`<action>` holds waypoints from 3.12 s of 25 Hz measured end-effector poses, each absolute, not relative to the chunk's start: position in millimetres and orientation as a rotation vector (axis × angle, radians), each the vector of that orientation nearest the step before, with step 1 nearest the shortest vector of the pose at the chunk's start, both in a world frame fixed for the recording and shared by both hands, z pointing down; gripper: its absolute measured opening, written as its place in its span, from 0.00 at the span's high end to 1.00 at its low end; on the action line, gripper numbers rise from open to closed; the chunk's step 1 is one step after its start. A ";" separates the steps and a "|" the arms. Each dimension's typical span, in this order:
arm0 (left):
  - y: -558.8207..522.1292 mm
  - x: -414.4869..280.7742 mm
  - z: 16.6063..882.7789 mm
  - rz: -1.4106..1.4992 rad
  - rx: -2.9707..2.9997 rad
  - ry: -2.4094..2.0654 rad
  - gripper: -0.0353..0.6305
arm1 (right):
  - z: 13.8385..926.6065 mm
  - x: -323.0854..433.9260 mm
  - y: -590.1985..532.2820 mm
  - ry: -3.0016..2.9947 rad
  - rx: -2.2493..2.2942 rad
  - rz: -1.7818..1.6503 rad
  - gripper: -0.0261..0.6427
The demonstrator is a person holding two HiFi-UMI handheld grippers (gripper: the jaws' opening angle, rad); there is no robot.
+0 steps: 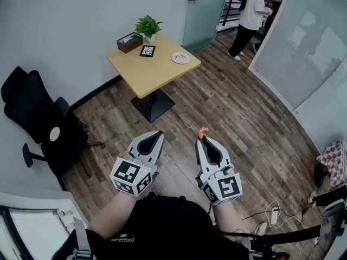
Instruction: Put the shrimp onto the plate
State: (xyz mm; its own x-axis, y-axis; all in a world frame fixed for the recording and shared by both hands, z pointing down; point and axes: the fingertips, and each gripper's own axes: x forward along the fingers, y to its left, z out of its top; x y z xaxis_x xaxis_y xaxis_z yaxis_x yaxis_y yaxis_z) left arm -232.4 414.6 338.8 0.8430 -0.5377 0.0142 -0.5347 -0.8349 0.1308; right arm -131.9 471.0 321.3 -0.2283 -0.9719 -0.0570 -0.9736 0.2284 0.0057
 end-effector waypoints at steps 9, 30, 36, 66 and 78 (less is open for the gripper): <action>412.5 -215.6 340.8 -0.033 2.883 -0.856 0.94 | 322.8 -117.7 468.9 2.427 -1.887 0.027 0.89; 418.6 -129.0 352.1 0.012 2.866 -0.943 0.94 | 337.2 -24.6 474.8 2.458 -1.793 -0.012 0.89; 390.8 -122.0 355.8 -0.005 2.852 -0.953 0.94 | 341.8 -17.6 446.2 2.487 -1.797 -0.014 0.89; 66.1 -124.3 344.6 0.007 2.906 -0.750 0.94 | 329.2 -21.3 135.4 2.381 -2.019 -0.028 0.89; 28.3 -115.1 353.2 -0.014 2.886 -0.756 0.94 | 332.5 -19.0 91.7 2.434 -1.993 0.013 0.89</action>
State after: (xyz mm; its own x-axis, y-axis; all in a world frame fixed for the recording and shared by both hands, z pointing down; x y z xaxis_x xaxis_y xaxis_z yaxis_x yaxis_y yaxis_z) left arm -115.1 28.3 353.2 0.8723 -0.4880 0.0310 -0.4866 -0.8599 0.1545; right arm -19.0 91.7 332.5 -0.1971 -0.9804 -0.0019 -0.9803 0.1971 0.0095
